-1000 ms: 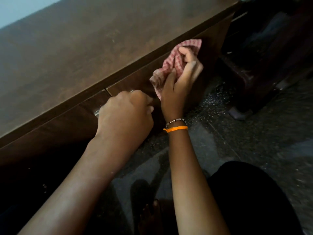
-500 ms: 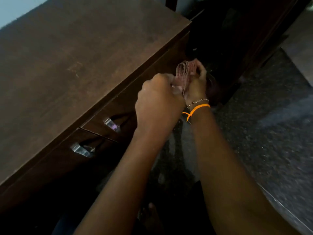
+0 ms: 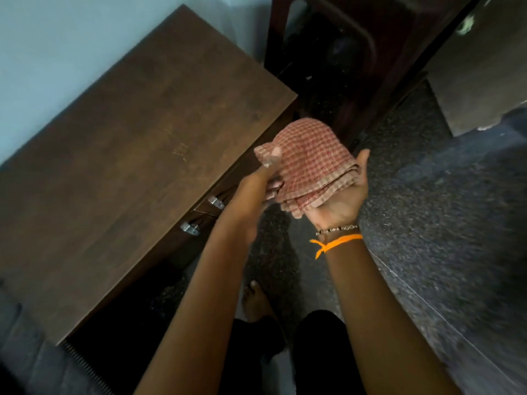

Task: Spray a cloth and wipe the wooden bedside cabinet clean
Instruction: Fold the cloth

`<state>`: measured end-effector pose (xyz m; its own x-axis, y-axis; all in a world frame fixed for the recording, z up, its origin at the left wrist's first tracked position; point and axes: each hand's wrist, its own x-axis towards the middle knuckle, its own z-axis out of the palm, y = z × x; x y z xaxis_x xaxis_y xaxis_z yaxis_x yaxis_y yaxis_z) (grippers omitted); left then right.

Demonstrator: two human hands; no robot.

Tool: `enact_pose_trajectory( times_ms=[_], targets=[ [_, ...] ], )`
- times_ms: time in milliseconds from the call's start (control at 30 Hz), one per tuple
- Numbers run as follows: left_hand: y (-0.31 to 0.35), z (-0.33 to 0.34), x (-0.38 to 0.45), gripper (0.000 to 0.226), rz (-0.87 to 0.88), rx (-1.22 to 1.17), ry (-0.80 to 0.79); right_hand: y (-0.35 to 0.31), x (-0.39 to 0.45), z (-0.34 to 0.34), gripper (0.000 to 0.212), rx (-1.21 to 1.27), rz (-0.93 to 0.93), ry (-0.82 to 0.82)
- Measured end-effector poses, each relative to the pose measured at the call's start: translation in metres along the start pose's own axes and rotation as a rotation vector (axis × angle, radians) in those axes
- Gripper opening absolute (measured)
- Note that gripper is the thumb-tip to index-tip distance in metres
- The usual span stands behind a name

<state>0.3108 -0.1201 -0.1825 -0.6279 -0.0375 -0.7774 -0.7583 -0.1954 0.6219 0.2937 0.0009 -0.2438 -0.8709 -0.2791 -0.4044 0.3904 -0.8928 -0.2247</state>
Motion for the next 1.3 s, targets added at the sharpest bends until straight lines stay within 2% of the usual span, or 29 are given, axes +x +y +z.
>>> enact_pose_trajectory(
  times_ms=[100,167,233,333,500,600,700,800,867,967,1133,1200,1300],
  targets=[
    [0.008,-0.002,-0.041,0.038,0.130,-0.230,-0.125,-0.001,-0.041,0.040,0.068,-0.047,0.101,-0.041],
    [0.014,-0.006,-0.069,0.029,0.160,-0.207,-0.075,-0.002,-0.064,0.065,0.063,-0.103,0.127,-0.032],
    [0.017,-0.012,-0.091,0.033,0.170,-0.189,0.021,-0.001,-0.082,0.085,0.055,-0.190,0.154,-0.033],
    [0.028,-0.024,-0.122,0.033,0.207,-0.236,0.116,-0.004,-0.103,0.110,0.046,-0.335,0.178,0.056],
    [0.050,-0.051,-0.164,0.030,0.200,-0.158,0.079,-0.005,-0.123,0.153,0.031,-0.786,0.339,0.068],
    [0.057,-0.059,-0.173,0.035,0.181,-0.128,0.076,-0.004,-0.124,0.167,0.021,-0.932,0.302,0.070],
    [0.066,-0.063,-0.178,0.041,0.187,-0.175,0.190,0.001,-0.122,0.183,0.031,-1.159,0.210,0.077],
    [0.074,-0.070,-0.181,0.049,0.245,-0.138,0.230,0.009,-0.118,0.199,0.042,-1.235,0.070,0.213],
    [0.078,-0.081,-0.180,0.058,0.344,-0.029,0.138,0.012,-0.115,0.207,0.056,-1.248,-0.029,0.238],
    [0.084,-0.093,-0.177,0.065,0.485,0.345,0.102,0.012,-0.110,0.215,0.067,-1.465,-0.054,0.076],
    [0.102,-0.101,-0.172,0.052,0.734,0.722,0.342,0.017,-0.100,0.229,0.049,-1.906,-0.173,-0.019],
    [0.110,-0.106,-0.170,0.040,0.709,0.828,0.350,0.015,-0.096,0.236,0.035,-2.012,-0.225,-0.009],
    [0.117,-0.115,-0.167,0.021,0.552,0.876,0.331,0.010,-0.089,0.245,0.014,-1.955,-0.196,0.051]
  ],
)
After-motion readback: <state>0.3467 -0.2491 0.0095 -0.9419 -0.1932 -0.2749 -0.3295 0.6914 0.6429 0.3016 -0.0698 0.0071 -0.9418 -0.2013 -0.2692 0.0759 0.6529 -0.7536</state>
